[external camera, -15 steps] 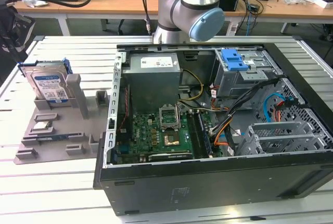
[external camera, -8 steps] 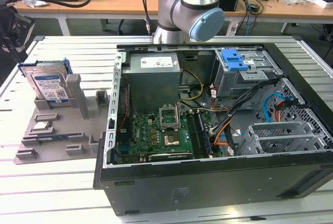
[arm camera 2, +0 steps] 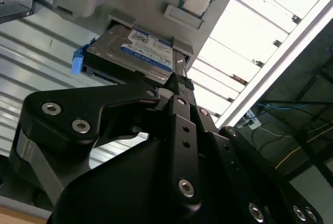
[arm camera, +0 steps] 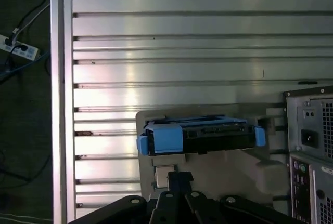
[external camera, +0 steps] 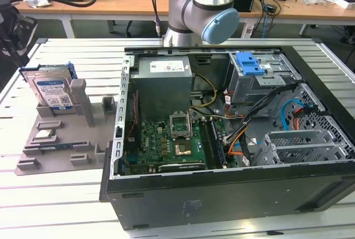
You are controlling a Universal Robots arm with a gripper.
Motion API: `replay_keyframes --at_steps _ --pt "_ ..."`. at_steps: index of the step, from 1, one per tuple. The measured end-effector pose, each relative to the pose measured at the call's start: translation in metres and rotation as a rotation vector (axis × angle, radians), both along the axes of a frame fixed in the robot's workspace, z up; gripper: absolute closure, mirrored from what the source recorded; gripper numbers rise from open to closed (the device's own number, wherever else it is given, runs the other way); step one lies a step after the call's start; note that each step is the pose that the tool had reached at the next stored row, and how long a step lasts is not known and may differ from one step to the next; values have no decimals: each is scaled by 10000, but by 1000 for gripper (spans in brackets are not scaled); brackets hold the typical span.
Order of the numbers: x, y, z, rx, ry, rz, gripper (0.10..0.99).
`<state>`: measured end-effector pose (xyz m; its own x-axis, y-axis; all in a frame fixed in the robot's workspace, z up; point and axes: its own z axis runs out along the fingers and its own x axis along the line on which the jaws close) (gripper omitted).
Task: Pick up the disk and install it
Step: 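Pick up the disk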
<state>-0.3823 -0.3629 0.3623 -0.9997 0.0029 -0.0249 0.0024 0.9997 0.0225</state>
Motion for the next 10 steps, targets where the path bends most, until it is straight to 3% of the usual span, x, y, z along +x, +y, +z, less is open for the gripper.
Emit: replay_keyframes --at_steps 4,8,10 --pt "0 0 0 0 0 765 980" --pt "0 0 -1 0 -1 2247 980" --pt "0 0 0 0 0 2526 980"
